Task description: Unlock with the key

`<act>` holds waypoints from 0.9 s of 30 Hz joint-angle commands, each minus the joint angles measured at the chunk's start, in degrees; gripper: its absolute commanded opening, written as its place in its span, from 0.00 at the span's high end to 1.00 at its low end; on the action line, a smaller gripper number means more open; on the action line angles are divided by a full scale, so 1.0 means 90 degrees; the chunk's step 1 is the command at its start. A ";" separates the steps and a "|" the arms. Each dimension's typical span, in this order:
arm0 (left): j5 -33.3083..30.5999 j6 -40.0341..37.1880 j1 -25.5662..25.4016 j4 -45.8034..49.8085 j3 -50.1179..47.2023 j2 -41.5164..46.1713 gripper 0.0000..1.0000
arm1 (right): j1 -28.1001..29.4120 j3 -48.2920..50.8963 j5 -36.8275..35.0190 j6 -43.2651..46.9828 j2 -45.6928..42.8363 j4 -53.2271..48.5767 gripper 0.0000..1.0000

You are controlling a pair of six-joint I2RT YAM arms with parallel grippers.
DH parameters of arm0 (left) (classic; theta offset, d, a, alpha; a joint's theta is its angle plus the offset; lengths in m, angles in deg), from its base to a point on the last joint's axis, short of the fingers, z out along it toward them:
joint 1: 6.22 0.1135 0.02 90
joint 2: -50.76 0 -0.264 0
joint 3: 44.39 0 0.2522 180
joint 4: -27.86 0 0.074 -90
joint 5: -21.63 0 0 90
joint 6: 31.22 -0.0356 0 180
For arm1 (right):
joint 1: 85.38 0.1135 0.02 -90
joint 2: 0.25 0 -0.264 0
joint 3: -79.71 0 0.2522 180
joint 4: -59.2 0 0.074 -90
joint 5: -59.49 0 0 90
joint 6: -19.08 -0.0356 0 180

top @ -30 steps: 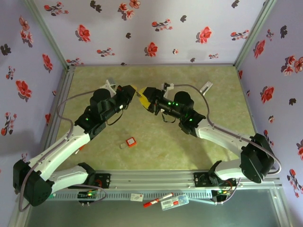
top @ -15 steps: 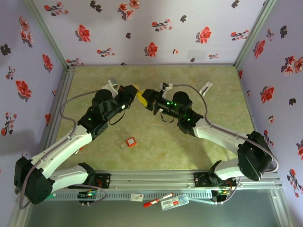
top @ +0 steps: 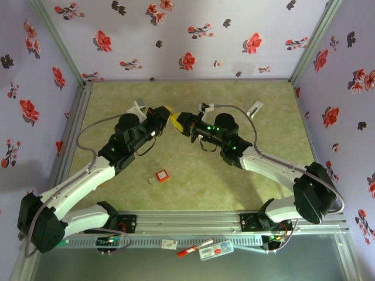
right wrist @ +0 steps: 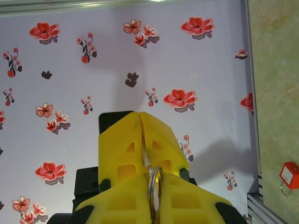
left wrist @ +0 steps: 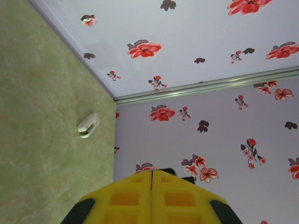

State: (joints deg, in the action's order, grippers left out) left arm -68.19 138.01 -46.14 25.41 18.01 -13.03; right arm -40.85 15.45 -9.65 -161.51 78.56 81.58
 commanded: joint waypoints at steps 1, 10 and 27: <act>-0.0021 0.0069 -0.0120 -0.0086 -0.0194 0.0027 1.00 | -0.0163 0.0016 -0.0080 0.0056 -0.0133 0.0394 1.00; -0.0211 0.0346 0.0236 0.0751 -0.0361 0.0617 0.20 | -0.0255 -0.0078 0.0364 0.0809 -0.0627 -0.1011 1.00; 0.0989 -0.5746 0.0824 0.8715 0.2428 0.0096 0.00 | -0.0541 -0.0979 0.0788 0.3727 -0.1659 -0.6841 1.00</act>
State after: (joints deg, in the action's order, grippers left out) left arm -61.32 107.01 -35.50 82.94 37.79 -7.17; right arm -45.18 9.64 -3.81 -135.61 64.53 32.88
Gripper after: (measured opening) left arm 0.996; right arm 0.069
